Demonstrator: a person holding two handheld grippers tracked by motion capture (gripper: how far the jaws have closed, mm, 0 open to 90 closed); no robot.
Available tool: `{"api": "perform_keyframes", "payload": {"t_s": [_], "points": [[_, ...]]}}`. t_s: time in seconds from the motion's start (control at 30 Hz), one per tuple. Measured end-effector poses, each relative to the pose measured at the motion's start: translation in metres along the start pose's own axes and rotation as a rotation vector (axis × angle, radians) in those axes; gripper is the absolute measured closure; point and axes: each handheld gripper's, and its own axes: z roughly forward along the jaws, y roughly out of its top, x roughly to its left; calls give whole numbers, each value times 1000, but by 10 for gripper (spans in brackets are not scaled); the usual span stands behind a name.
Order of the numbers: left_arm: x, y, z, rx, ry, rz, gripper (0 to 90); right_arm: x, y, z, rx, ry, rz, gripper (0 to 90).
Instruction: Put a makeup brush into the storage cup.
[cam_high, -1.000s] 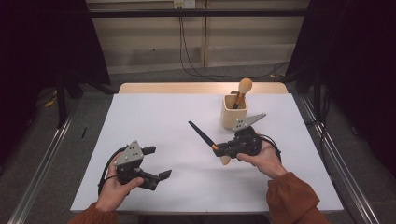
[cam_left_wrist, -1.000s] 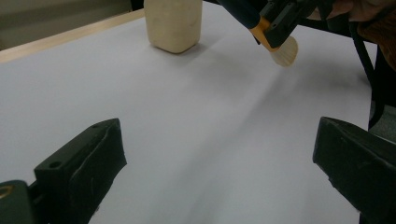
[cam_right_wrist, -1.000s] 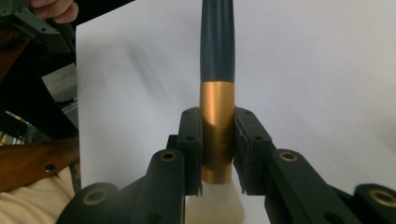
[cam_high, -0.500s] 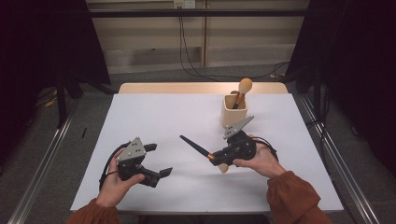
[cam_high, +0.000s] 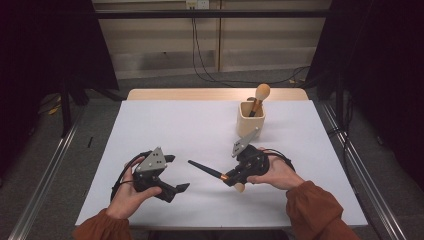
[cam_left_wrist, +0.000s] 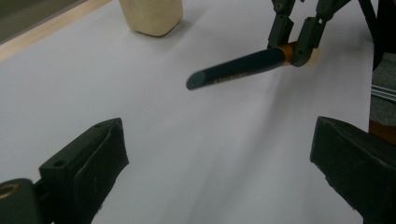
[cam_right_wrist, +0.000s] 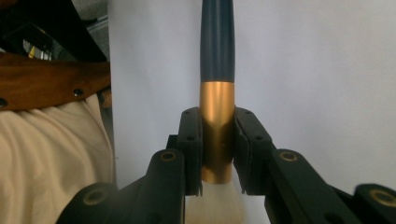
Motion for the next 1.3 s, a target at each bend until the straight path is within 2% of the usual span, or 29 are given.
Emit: {"api": "perform_keyframes", "payload": {"t_s": [0.07, 0.23, 0.4, 0.63, 0.77, 0.83, 0.9, 0.97, 1.0, 1.1, 1.13, 1.3], "points": [[1, 1, 1, 19, -6, 9, 34, 2, 2, 1, 20, 4, -7, 746], [4, 5, 6, 98, -70, 31, 38, 6, 8, 3, 83, 15, -32, 746], [2, 7, 12, 135, -91, 41, 41, 8, 16, 8, 153, 25, -62, 746], [-2, 14, 20, 211, -136, 99, 48, 12, 24, 13, 242, 39, -89, 746], [-4, 17, 27, 260, -176, 110, 48, 13, 26, 17, 301, 43, -99, 745], [-5, 18, 30, 288, -189, 100, 48, 13, 26, 19, 318, 45, -100, 745], [-6, 19, 33, 315, -218, 70, 52, 12, 26, 20, 327, 52, -104, 745], [-7, 20, 35, 340, -245, 63, 55, 13, 26, 22, 345, 55, -103, 745], [-8, 21, 36, 350, -255, 66, 55, 12, 26, 23, 347, 59, -117, 745], [-9, 23, 39, 371, -286, 73, 53, 16, 27, 24, 361, 71, -112, 745], [-9, 24, 40, 381, -304, 71, 51, 17, 27, 25, 351, 74, -130, 745], [-12, 25, 47, 438, -328, 110, 52, 19, 29, 29, 362, 81, -141, 745]]}}
